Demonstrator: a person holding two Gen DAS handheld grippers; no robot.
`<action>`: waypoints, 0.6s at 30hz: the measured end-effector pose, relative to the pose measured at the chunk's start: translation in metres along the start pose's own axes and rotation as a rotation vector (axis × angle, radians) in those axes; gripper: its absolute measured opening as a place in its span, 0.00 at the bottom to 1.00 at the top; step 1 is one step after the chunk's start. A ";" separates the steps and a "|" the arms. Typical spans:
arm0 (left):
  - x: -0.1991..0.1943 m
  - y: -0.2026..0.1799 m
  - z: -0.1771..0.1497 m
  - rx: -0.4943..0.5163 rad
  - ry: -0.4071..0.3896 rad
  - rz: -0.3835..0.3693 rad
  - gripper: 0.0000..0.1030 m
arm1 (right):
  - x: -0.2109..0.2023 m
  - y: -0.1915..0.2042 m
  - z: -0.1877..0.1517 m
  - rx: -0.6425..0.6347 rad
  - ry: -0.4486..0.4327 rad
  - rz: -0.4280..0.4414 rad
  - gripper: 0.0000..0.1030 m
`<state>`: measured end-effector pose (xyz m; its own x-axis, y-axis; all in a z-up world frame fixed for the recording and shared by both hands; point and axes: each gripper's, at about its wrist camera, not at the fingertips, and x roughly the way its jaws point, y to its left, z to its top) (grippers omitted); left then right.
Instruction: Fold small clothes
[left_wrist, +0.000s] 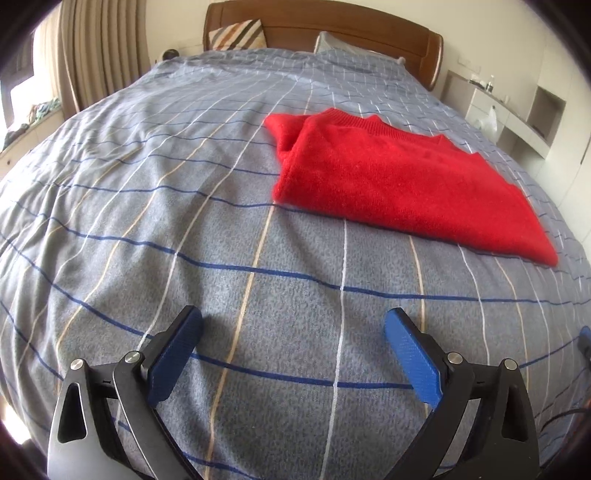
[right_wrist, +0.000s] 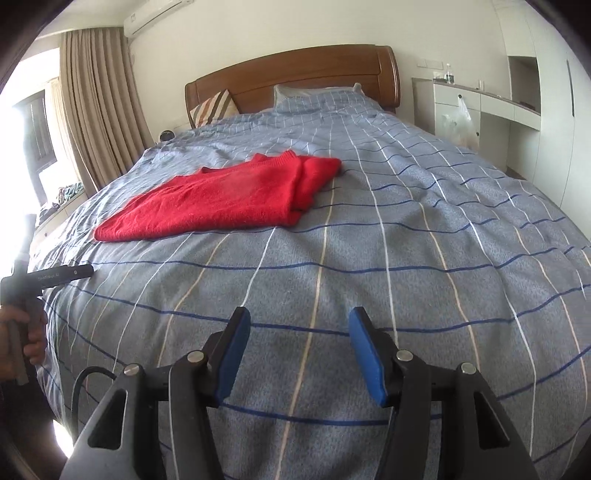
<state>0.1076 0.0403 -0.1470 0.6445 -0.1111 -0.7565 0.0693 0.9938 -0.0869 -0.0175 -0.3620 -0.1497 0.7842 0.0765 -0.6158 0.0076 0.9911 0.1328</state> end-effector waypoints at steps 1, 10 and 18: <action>0.001 0.000 -0.002 0.000 0.001 -0.001 0.99 | 0.002 0.002 -0.001 -0.011 0.005 -0.008 0.55; 0.006 -0.002 -0.007 0.017 0.017 -0.004 1.00 | 0.008 -0.003 -0.007 0.039 0.025 0.018 0.60; 0.007 -0.003 -0.009 0.029 0.013 0.006 1.00 | 0.008 -0.003 -0.007 0.048 0.027 0.027 0.61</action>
<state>0.1050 0.0362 -0.1573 0.6350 -0.1051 -0.7653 0.0874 0.9941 -0.0639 -0.0160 -0.3633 -0.1602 0.7676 0.1065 -0.6321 0.0171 0.9823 0.1864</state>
